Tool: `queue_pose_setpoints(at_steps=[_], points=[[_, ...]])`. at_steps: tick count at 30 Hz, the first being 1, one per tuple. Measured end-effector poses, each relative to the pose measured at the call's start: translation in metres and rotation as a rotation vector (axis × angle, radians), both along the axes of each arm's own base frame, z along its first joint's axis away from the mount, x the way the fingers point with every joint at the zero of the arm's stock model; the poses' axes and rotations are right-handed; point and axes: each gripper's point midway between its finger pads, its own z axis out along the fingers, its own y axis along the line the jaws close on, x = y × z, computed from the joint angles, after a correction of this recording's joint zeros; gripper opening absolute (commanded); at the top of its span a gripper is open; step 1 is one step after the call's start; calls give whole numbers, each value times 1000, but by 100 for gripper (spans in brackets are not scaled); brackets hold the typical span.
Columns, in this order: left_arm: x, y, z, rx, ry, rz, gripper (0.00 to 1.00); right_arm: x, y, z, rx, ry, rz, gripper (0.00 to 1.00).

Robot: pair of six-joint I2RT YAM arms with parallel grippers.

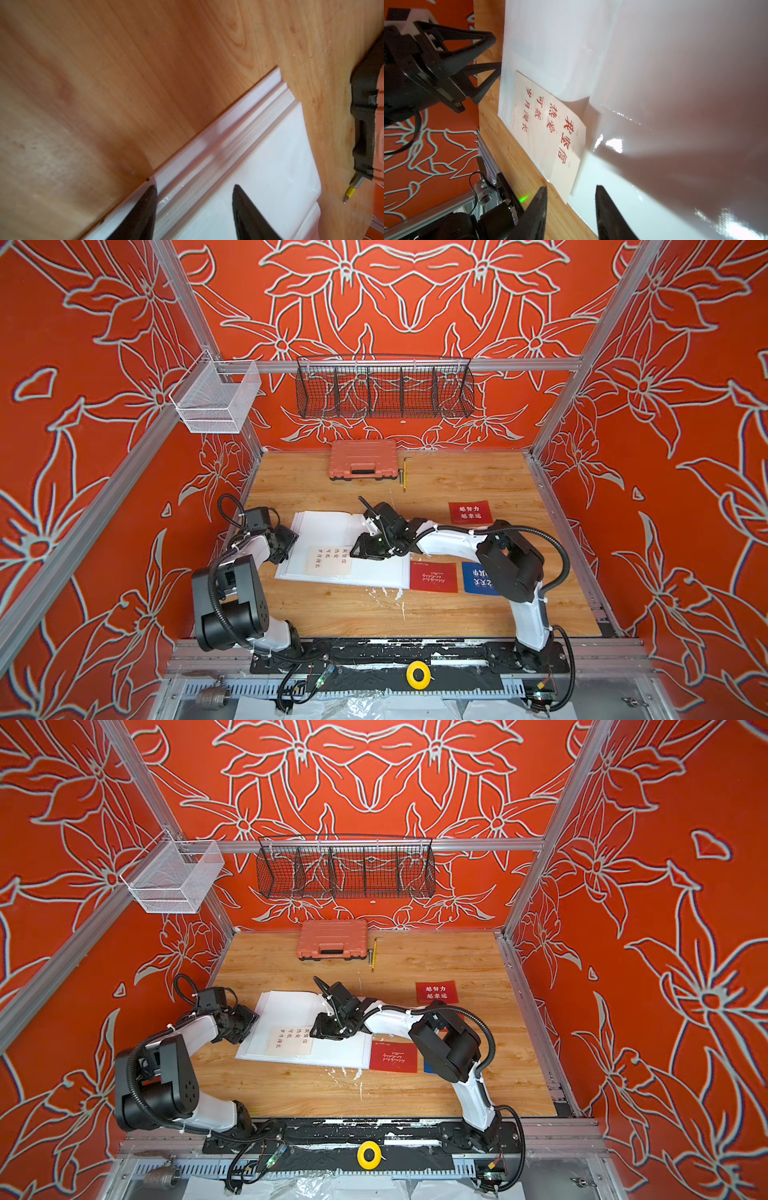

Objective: Place the photos into the photo albums
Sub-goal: Insert the photo into the photo album.

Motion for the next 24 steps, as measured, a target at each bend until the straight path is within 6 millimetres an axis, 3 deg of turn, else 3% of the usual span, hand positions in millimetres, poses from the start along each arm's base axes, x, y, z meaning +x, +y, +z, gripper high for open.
queue_pose_setpoints(at_steps=[7,15,24], points=[[-4,0,-1,3,10,4,57,-6,4,5,-40,-22,35,38],[-4,0,-1,3,10,4,57,-8,17,2,-77,-33,62,52],[-4,0,-1,3,10,4,57,-8,21,-6,-145,-26,59,54]])
